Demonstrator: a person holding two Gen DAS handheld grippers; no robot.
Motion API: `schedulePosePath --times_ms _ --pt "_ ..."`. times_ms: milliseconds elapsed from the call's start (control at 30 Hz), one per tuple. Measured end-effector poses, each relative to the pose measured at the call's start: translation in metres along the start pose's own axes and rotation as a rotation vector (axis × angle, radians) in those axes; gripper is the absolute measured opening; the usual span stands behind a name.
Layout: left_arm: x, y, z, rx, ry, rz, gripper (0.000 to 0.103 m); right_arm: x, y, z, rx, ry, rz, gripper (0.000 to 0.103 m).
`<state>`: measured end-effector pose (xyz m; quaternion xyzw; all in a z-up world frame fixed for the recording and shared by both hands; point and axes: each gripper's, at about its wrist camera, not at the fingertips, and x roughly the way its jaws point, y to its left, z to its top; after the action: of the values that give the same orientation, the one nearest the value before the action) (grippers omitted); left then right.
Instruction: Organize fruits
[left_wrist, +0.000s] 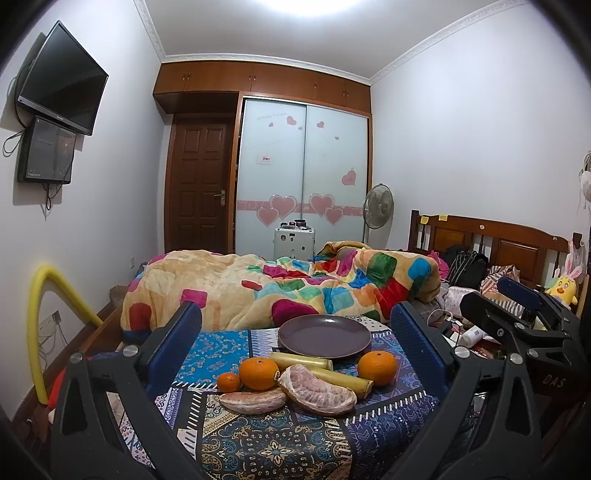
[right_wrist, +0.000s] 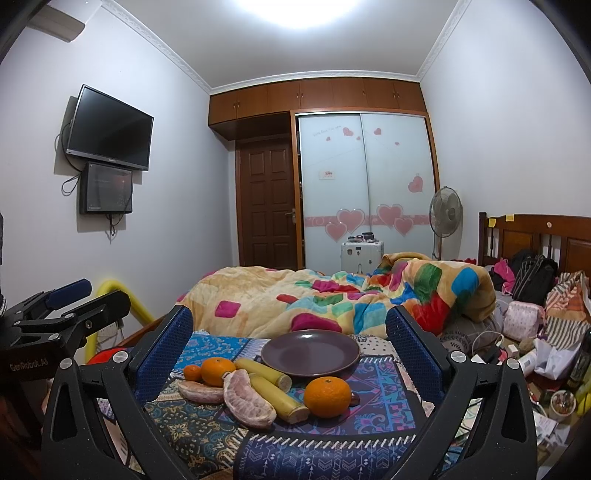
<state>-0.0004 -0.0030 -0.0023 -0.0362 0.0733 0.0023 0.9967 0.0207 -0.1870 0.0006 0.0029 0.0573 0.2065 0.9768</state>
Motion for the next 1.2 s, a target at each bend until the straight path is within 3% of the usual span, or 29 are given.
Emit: schedulePosePath --times_ms 1200 --pt "0.0005 -0.0003 0.0026 0.013 -0.005 0.004 0.103 -0.0004 0.0012 0.0011 0.006 -0.013 -0.001 0.103"
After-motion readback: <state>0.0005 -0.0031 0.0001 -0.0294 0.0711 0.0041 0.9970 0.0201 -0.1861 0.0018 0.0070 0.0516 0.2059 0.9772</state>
